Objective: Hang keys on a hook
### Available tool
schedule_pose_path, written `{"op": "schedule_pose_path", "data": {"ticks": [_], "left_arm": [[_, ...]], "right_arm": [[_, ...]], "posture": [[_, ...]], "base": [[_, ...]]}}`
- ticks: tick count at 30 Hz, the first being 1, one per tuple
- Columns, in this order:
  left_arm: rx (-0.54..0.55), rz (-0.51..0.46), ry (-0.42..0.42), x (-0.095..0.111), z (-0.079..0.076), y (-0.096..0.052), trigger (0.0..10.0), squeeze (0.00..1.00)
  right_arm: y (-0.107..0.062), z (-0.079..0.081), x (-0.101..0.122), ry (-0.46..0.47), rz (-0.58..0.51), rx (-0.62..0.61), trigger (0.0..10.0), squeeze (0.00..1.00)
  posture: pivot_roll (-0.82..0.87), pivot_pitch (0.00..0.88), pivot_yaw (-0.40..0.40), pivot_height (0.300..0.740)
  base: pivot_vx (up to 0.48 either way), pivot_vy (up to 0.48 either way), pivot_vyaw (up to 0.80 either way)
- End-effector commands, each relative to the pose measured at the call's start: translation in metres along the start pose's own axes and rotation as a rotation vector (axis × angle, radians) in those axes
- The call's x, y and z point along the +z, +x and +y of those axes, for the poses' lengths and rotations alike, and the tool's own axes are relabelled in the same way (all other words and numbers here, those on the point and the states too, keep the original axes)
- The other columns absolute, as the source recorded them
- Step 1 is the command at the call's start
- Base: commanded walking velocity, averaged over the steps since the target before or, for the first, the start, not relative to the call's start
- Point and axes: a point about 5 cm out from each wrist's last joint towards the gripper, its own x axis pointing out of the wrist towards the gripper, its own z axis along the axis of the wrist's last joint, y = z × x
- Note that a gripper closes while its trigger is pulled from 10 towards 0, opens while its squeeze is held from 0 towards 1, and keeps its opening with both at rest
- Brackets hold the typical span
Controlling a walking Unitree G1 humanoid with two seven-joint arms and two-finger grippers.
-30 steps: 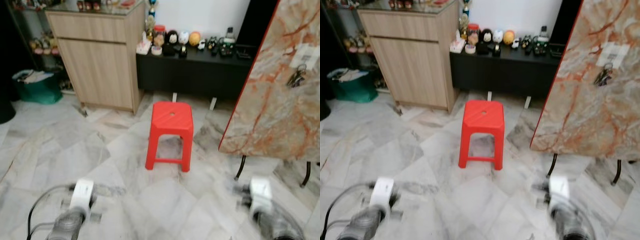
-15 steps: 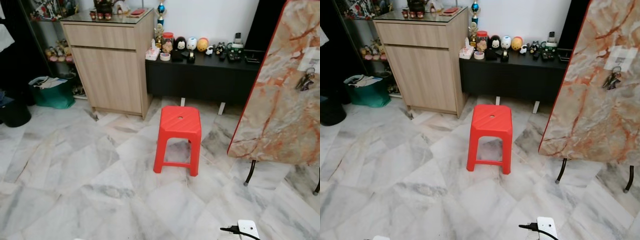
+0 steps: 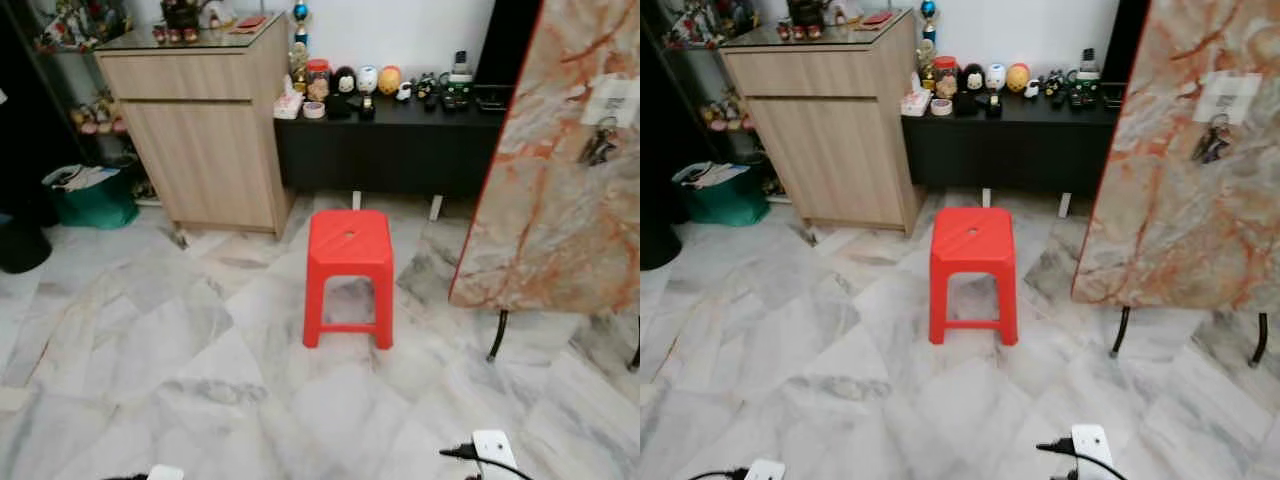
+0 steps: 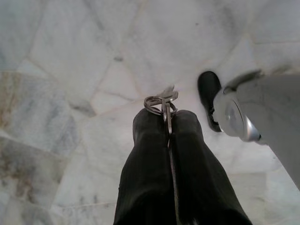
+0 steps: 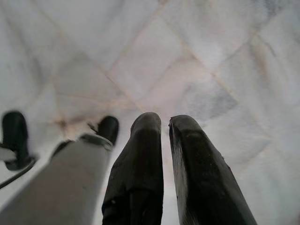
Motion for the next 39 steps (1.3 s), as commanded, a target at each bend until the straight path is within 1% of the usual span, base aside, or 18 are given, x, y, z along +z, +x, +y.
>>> {"op": "schedule_pose_path", "data": {"ticks": [1,2,5,6,7,8,10,11,12,14,15,17,19,20,23,26,35,39], "left_arm": [[0.004,0.017,0.017,-0.005,0.003,-0.001,10.0,0.00],[0.004,0.018,0.017,-0.005,0.003,-0.001,10.0,0.00],[0.003,0.021,0.022,-0.006,0.004,-0.001,10.0,0.00],[0.003,0.021,0.024,-0.006,0.004,-0.001,10.0,0.00],[0.003,0.021,0.024,-0.006,0.004,-0.001,10.0,0.00],[0.003,0.022,0.025,-0.006,0.004,-0.001,10.0,0.00],[0.003,0.022,0.025,-0.006,0.004,-0.001,10.0,0.00],[0.000,0.022,0.029,-0.006,0.003,-0.001,10.0,0.00],[-0.001,0.023,0.030,-0.006,0.003,-0.001,10.0,0.00],[-0.002,0.026,0.027,-0.007,0.002,-0.001,10.0,0.00],[-0.002,0.026,0.027,-0.007,0.002,-0.001,10.0,0.00],[-0.004,0.030,0.026,-0.009,0.001,-0.001,10.0,0.00],[-0.006,0.033,0.023,-0.010,0.001,-0.001,10.0,0.00],[-0.005,0.035,0.017,-0.011,0.000,-0.001,10.0,0.00],[-0.005,0.036,0.007,-0.012,0.000,-0.001,10.0,0.00],[-0.006,0.040,-0.001,-0.015,0.000,-0.002,10.0,0.00],[-0.009,0.049,-0.006,-0.018,-0.003,-0.002,10.0,0.00],[-0.013,0.041,-0.018,-0.017,-0.004,-0.002,10.0,0.00]], "right_arm": [[0.000,-0.001,0.001,-0.023,-0.011,0.005,10.0,0.00],[0.000,-0.001,0.001,-0.043,-0.009,0.006,10.0,0.00],[-0.001,-0.002,-0.001,-0.161,0.006,0.021,10.0,0.00],[-0.001,-0.002,-0.001,-0.187,0.011,0.026,10.0,0.00],[-0.001,-0.002,-0.001,-0.187,0.011,0.026,10.0,0.00],[-0.001,-0.002,-0.001,-0.275,0.018,0.040,10.0,0.00],[-0.001,-0.002,-0.001,-0.275,0.018,0.040,10.0,0.00],[-0.002,-0.007,-0.001,-0.332,0.025,0.045,10.0,0.00],[-0.002,-0.011,0.000,-0.306,0.024,0.035,10.0,0.00],[-0.003,-0.008,-0.015,-0.229,0.038,0.031,10.0,0.00],[-0.003,-0.008,-0.015,-0.229,0.038,0.031,10.0,0.00],[-0.003,-0.001,-0.032,-0.125,0.054,0.039,10.0,0.00],[-0.004,-0.001,-0.038,-0.046,0.055,0.022,10.0,0.00],[-0.005,-0.003,-0.042,0.012,0.061,-0.008,10.0,0.00],[-0.005,-0.004,-0.045,0.016,0.069,-0.016,10.0,0.00],[-0.005,-0.005,-0.045,-0.006,0.071,-0.010,10.0,0.00],[-0.005,-0.010,-0.038,0.038,0.051,-0.030,10.0,0.00],[-0.005,-0.011,-0.038,0.058,0.052,-0.033,10.0,0.00]], "posture": [[0.03,0.000,0.029,0.740],[0.02,0.000,0.032,0.740],[0.01,0.000,0.036,0.740],[0.01,0.000,0.036,0.740],[0.01,0.000,0.036,0.740],[0.01,0.000,0.037,0.740],[0.01,0.000,0.037,0.740],[0.00,0.000,0.042,0.740],[0.00,0.000,0.042,0.740],[0.00,0.000,0.043,0.740],[0.00,0.000,0.043,0.740],[0.01,0.000,0.038,0.740],[0.02,0.000,0.029,0.740],[0.03,0.000,0.020,0.740],[0.03,0.000,0.006,0.740],[0.03,0.000,0.004,0.740],[0.00,0.000,0.015,0.740],[0.02,0.000,-0.008,0.740]], "base": [[0.000,-0.439,0.00],[0.000,-0.450,0.59],[0.000,-0.444,0.53],[0.000,-0.446,0.00],[0.000,-0.446,0.00],[0.000,-0.446,0.00],[0.000,-0.446,0.00],[0.000,-0.461,0.00],[0.000,-0.461,0.00],[0.000,-0.461,0.00],[0.000,-0.461,0.00],[0.000,-0.461,0.00],[0.000,-0.461,0.00],[0.000,-0.461,0.00],[0.000,-0.461,0.00],[0.000,-0.461,0.00],[0.000,-0.463,0.00],[0.000,-0.161,0.00]]}}
